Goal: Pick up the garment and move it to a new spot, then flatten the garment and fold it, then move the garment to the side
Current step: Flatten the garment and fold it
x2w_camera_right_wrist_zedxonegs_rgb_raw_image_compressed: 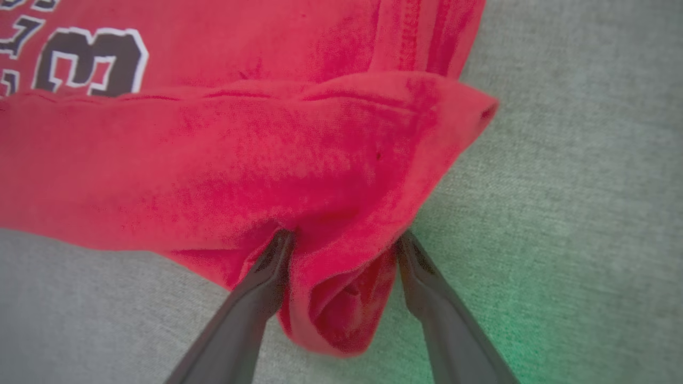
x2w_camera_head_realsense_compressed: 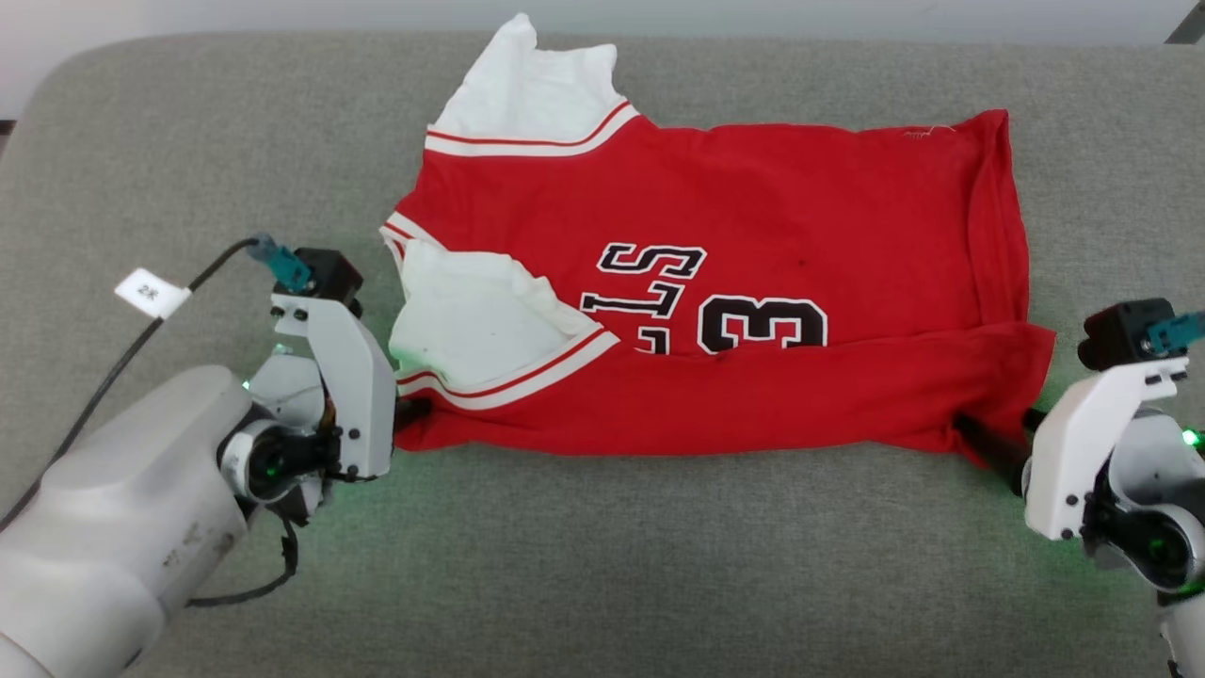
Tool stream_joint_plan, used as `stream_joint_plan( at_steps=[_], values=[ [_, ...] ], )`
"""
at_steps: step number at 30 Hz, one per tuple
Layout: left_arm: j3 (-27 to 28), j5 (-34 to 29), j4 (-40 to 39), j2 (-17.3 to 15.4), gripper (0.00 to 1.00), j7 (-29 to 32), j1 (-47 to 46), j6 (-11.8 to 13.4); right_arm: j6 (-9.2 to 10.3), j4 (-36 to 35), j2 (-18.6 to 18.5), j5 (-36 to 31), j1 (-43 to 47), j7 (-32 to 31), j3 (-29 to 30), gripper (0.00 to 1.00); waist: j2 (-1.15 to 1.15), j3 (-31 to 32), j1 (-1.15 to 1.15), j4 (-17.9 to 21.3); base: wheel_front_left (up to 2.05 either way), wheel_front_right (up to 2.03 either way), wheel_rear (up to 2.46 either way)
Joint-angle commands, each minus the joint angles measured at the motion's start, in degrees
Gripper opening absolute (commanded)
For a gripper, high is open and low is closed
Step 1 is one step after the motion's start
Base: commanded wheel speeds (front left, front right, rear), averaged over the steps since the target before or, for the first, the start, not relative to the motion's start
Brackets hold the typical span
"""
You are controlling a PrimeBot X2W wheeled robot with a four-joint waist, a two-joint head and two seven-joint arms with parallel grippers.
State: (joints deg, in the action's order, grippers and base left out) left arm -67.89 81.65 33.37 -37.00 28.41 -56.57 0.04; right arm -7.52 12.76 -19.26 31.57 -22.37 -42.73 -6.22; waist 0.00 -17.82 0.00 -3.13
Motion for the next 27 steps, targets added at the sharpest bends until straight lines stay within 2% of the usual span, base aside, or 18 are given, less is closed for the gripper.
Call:
stream_joint_plan(
  at_steps=[1, 7, 14, 22, 27],
  values=[
    [-0.52, -0.23, 0.88, 1.06, 0.0, 0.01, 0.74, 0.03, 0.06, 2.59, 0.46, 0.15, 0.52, -0.47, -2.15, 0.0, 0.0, -0.18, 0.0, -0.17, 0.0, 0.0, 0.0],
    [-0.25, 0.42, 1.81, 0.45, 0.0, 0.68, 0.84, -0.36, 0.08, 3.75, -2.61, 1.45, -1.43, 0.43, -4.16, 0.0, 0.0, 0.05, 0.0, -0.26, 0.0, 0.0, 0.0],
    [0.31, 1.57, 0.06, -1.61, 0.0, 2.59, 0.87, 0.87, 0.08, 2.28, -6.09, 4.15, -1.49, 0.17, -4.81, 0.0, 0.0, 1.69, 0.0, -0.23, 0.0, 0.0, 0.0],
    [0.43, 2.31, -5.61, -5.12, 0.0, 4.59, 1.72, 4.1, 0.08, -1.21, -9.62, 6.25, -0.1, -2.37, -5.77, 0.0, 0.0, 3.73, 0.0, -0.23, 0.0, 0.0, 0.0],
    [0.01, 2.64, -11.03, -7.78, 0.0, 5.97, 2.88, 7.29, 0.08, -3.36, -11.74, 7.93, 1.69, -4.4, -5.7, 0.0, 0.0, 4.64, 0.0, -0.43, 0.0, 0.0, 0.0]
  ],
)
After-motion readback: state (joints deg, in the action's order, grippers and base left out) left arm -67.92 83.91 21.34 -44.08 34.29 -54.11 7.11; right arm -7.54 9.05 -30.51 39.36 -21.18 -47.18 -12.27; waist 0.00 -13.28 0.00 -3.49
